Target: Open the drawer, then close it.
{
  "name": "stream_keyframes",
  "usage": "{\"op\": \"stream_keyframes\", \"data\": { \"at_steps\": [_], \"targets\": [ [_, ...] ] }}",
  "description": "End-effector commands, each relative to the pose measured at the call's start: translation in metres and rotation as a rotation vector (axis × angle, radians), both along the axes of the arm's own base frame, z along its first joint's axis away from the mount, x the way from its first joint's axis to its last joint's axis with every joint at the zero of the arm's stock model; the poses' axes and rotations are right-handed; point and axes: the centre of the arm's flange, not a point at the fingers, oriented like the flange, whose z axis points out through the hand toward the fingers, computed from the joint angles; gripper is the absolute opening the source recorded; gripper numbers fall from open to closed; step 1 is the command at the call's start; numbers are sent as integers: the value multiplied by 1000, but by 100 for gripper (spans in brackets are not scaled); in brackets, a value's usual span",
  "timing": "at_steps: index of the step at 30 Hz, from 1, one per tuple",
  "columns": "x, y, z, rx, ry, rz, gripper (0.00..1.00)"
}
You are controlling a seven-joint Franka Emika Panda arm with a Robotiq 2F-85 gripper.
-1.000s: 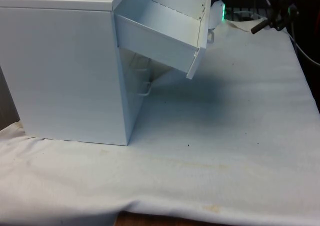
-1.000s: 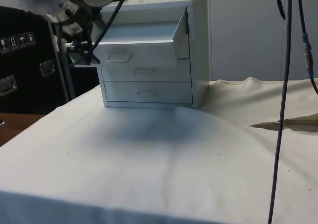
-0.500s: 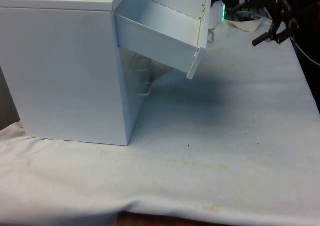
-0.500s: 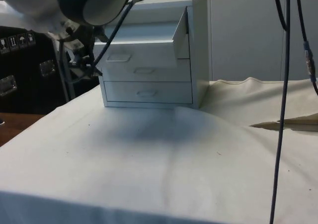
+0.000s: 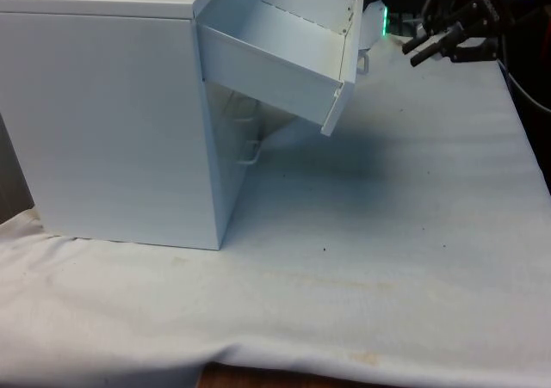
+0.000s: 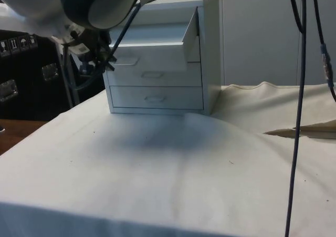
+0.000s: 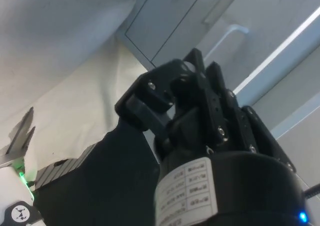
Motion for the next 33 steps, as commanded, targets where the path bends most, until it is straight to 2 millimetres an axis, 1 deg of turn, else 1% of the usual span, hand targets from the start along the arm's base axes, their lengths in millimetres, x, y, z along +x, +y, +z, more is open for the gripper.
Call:
{"op": "stream_keyframes", "data": {
  "at_steps": [1, 3, 4, 6, 8, 16, 17, 22, 31, 33],
  "targets": [
    [0, 0, -1, 13, 0, 0, 12],
    [1, -3, -1, 9, -1, -1, 2],
    [2, -5, -1, 8, 0, -1, 0],
    [3, -12, 0, -1, -2, -7, 0],
    [2, -11, -1, -7, 1, -17, 0],
    [7, -30, -2, -24, -17, 0, 0],
    [7, -29, -3, -29, -8, -17, 0],
    [8, -36, -2, -35, -21, 11, 0],
    [9, -41, 0, -69, -20, 41, 0],
    [10, -44, -1, -83, -18, 45, 0]
  ]
}}
